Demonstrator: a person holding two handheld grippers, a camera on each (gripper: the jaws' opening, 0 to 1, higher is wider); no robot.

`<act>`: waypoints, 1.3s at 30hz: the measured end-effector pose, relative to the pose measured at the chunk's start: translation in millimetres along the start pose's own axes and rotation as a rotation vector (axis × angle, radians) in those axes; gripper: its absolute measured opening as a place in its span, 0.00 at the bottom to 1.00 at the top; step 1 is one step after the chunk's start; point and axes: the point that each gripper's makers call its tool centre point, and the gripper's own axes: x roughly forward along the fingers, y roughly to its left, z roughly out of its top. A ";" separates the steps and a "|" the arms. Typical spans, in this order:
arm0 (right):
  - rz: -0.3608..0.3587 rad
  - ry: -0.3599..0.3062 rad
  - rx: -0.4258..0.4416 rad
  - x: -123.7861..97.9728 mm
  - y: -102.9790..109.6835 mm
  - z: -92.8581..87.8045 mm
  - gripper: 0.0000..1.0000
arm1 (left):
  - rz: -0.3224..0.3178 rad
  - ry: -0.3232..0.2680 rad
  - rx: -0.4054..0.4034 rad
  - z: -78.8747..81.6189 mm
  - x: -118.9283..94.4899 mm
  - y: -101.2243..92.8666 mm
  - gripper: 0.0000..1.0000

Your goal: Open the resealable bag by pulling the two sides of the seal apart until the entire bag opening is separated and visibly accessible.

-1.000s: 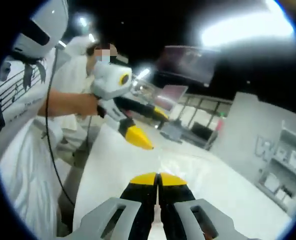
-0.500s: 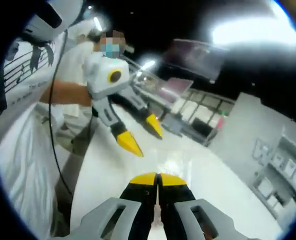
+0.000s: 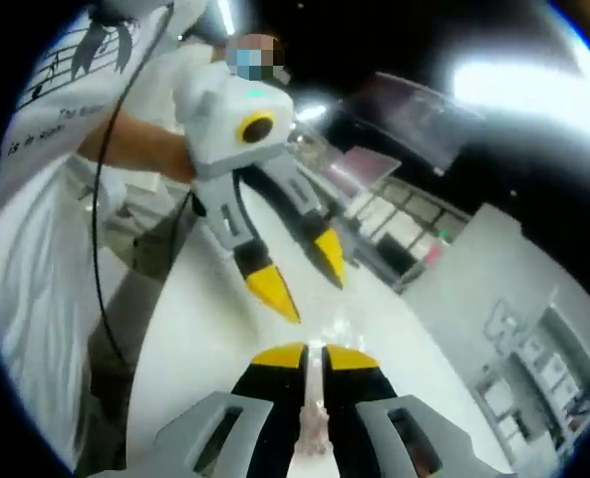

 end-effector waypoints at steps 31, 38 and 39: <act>-0.012 0.085 0.004 18.5 1.8 2.6 0.00 | 0.026 -0.026 0.077 15.5 -6.2 8.0 0.28; -0.035 0.022 0.062 10.7 -6.3 11.3 0.00 | 0.010 0.030 0.240 4.2 -8.4 13.2 0.26; -0.037 0.015 0.073 10.2 -6.7 11.5 0.00 | 0.008 0.030 0.248 5.0 -5.3 13.1 0.25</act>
